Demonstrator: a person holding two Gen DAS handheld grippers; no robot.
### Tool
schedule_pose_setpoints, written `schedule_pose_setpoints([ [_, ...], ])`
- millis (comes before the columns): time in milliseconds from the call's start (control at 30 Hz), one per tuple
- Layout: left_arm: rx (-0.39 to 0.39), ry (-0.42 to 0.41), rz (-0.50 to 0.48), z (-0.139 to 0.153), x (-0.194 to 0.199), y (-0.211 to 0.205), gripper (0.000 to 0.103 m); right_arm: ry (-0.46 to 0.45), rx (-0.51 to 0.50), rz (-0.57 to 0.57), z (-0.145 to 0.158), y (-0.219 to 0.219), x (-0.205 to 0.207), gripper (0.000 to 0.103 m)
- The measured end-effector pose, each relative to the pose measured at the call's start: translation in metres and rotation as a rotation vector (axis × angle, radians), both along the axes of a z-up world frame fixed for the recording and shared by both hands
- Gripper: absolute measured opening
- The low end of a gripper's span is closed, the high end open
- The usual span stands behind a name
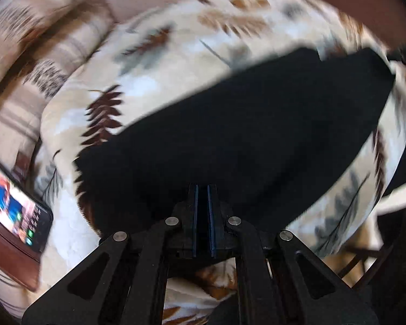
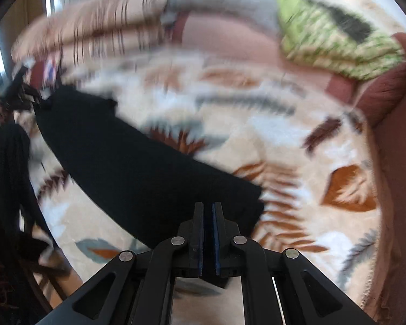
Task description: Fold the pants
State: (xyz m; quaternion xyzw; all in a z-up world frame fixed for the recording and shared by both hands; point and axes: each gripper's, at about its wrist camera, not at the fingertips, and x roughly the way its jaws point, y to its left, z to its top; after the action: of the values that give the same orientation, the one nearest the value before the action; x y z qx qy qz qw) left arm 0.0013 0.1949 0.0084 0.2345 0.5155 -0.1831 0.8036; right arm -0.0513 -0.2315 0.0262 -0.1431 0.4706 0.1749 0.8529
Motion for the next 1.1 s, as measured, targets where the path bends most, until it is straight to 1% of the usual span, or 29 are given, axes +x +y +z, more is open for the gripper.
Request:
schedule_pose_setpoints([
  [33,0.012,0.008,-0.011,0.001,-0.003,-0.001,0.005,0.116,-0.075,0.01,-0.025,0.004,0.006,0.005],
  [67,0.003,0.033,-0.022,0.003,-0.006,0.0,0.004,0.161,-0.099,0.021,-0.038,0.002,0.003,0.005],
  [100,-0.011,0.061,-0.041,0.004,-0.009,0.0,0.004,0.129,-0.054,0.022,-0.034,-0.005,-0.001,0.005],
  [133,-0.017,0.089,-0.066,0.002,-0.016,0.001,0.004,0.172,-0.013,-0.012,-0.032,-0.016,0.001,0.005],
  [167,-0.015,0.097,-0.081,0.001,-0.02,0.001,0.004,0.194,0.005,-0.028,-0.03,-0.022,0.001,0.005],
  [200,-0.016,0.096,-0.087,0.001,-0.022,0.001,0.004,0.219,0.016,-0.021,-0.029,-0.026,-0.003,0.005],
  [300,-0.035,0.103,-0.092,-0.001,-0.027,0.001,0.001,0.311,-0.044,0.032,-0.039,-0.028,-0.016,0.005],
  [333,-0.034,0.102,-0.091,-0.001,-0.028,0.001,0.001,0.314,-0.07,0.046,-0.038,-0.029,-0.02,0.005],
  [367,-0.036,0.1,-0.089,-0.001,-0.029,0.001,0.001,0.303,-0.075,0.044,-0.034,-0.028,-0.021,0.005],
  [400,-0.042,0.1,-0.088,-0.001,-0.029,0.002,0.001,0.254,-0.1,0.031,-0.023,-0.025,-0.021,0.005],
  [433,-0.046,0.1,-0.087,-0.001,-0.03,0.003,0.001,0.2,-0.089,0.022,-0.009,-0.021,-0.02,0.005],
  [467,-0.051,0.101,-0.085,-0.001,-0.028,0.003,0.001,0.16,-0.051,0.019,0.003,-0.018,-0.018,0.005],
  [533,-0.069,0.102,-0.077,-0.002,-0.027,0.005,0.001,0.059,0.075,0.04,0.035,0.009,-0.006,0.005],
  [600,-0.085,0.101,-0.07,-0.003,-0.023,0.006,0.001,0.015,0.162,0.102,0.048,0.049,0.008,0.006],
  [667,-0.099,0.106,-0.061,-0.002,-0.024,0.009,0.001,-0.024,0.268,0.169,0.053,0.1,0.02,0.007],
  [700,-0.101,0.108,-0.064,-0.002,-0.025,0.009,0.001,-0.026,0.336,0.202,0.05,0.134,0.03,0.007],
  [733,-0.104,0.111,-0.063,-0.002,-0.026,0.009,0.001,-0.017,0.375,0.229,0.043,0.169,0.04,0.007],
  [767,-0.109,0.114,-0.06,-0.001,-0.025,0.011,0.001,-0.007,0.378,0.243,0.036,0.189,0.045,0.007],
  [833,-0.129,0.12,-0.053,-0.001,-0.027,0.014,0.001,0.028,0.327,0.291,0.008,0.255,0.057,0.007],
  [867,-0.137,0.121,-0.05,-0.001,-0.027,0.015,0.001,0.039,0.303,0.303,-0.003,0.268,0.062,0.007],
  [900,-0.147,0.121,-0.048,-0.001,-0.028,0.017,0.001,0.073,0.244,0.304,-0.023,0.287,0.06,0.007],
  [933,-0.158,0.123,-0.046,-0.001,-0.029,0.02,0.001,0.117,0.197,0.279,-0.044,0.298,0.054,0.008],
  [967,-0.171,0.12,-0.043,0.0,-0.03,0.022,0.001,0.073,0.207,0.268,-0.047,0.295,0.045,0.008],
  [1000,-0.189,0.118,-0.037,0.0,-0.031,0.025,0.001,0.038,0.227,0.267,-0.049,0.29,0.031,0.008],
  [1033,-0.205,0.112,-0.034,0.002,-0.032,0.027,0.001,0.049,0.253,0.262,-0.052,0.282,0.023,0.008],
  [1100,-0.229,0.096,-0.031,0.003,-0.034,0.03,0.001,0.091,0.353,0.24,-0.056,0.261,0.016,0.008],
])
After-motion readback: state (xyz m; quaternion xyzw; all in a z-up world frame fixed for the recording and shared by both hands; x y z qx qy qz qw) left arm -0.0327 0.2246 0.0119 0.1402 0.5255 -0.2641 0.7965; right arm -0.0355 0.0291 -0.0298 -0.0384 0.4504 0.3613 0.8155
